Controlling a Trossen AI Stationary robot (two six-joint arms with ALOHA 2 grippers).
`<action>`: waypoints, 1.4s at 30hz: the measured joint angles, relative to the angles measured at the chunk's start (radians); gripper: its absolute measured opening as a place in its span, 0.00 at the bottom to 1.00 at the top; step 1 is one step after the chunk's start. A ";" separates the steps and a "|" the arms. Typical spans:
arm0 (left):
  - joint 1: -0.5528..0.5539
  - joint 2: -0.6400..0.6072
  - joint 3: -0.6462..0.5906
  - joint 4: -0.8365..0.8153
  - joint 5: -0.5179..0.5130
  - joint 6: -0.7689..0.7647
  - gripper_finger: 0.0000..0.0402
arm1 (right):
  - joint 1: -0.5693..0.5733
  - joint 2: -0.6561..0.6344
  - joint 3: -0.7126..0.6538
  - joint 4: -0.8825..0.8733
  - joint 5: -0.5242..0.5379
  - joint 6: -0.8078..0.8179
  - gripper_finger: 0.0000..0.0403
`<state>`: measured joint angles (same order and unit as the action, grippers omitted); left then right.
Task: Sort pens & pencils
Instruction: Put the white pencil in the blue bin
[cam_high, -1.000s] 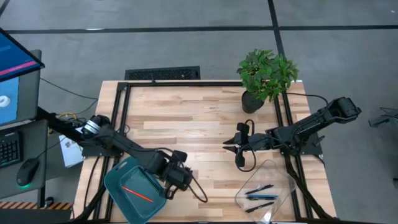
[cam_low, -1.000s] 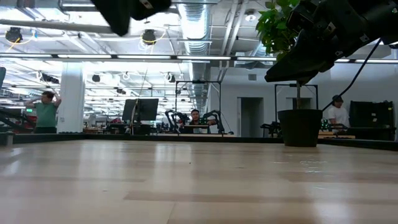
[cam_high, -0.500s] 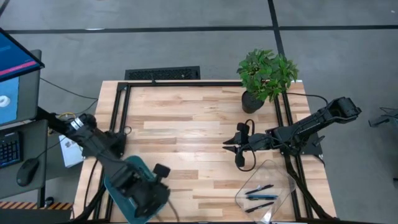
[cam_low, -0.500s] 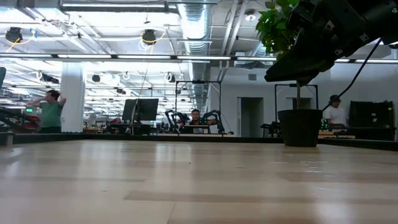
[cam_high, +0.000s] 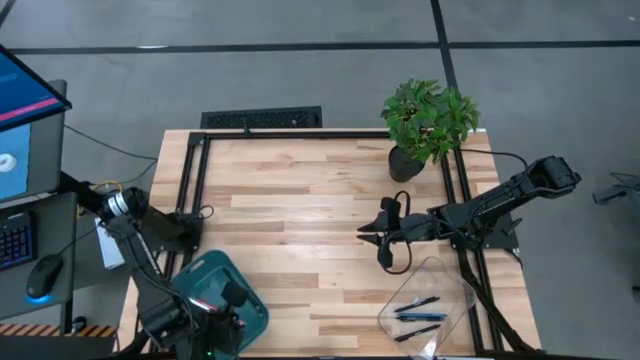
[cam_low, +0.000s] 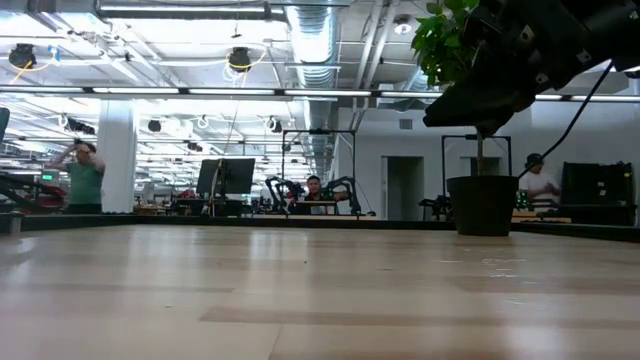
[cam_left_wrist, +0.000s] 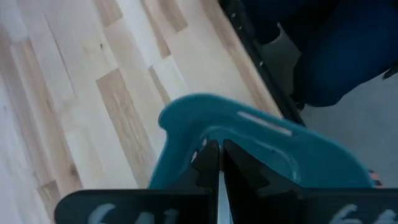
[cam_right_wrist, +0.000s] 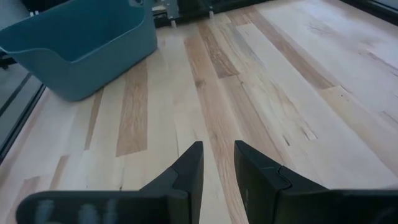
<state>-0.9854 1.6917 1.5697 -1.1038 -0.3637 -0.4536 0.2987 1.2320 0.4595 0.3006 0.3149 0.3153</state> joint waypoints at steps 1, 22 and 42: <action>-0.006 0.000 -0.013 0.001 -0.009 -0.007 0.00 | 0.000 0.000 0.000 0.004 0.000 0.000 0.28; -0.016 -0.024 -0.278 0.225 -0.008 -0.137 0.00 | -0.028 0.000 0.000 0.019 0.000 0.000 0.28; 0.005 -0.024 -0.280 0.220 -0.042 -0.183 0.10 | -0.028 0.000 0.000 0.020 0.000 -0.001 0.28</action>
<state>-0.9806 1.6672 1.2896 -0.8835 -0.4057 -0.6370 0.2711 1.2323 0.4599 0.3202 0.3153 0.3145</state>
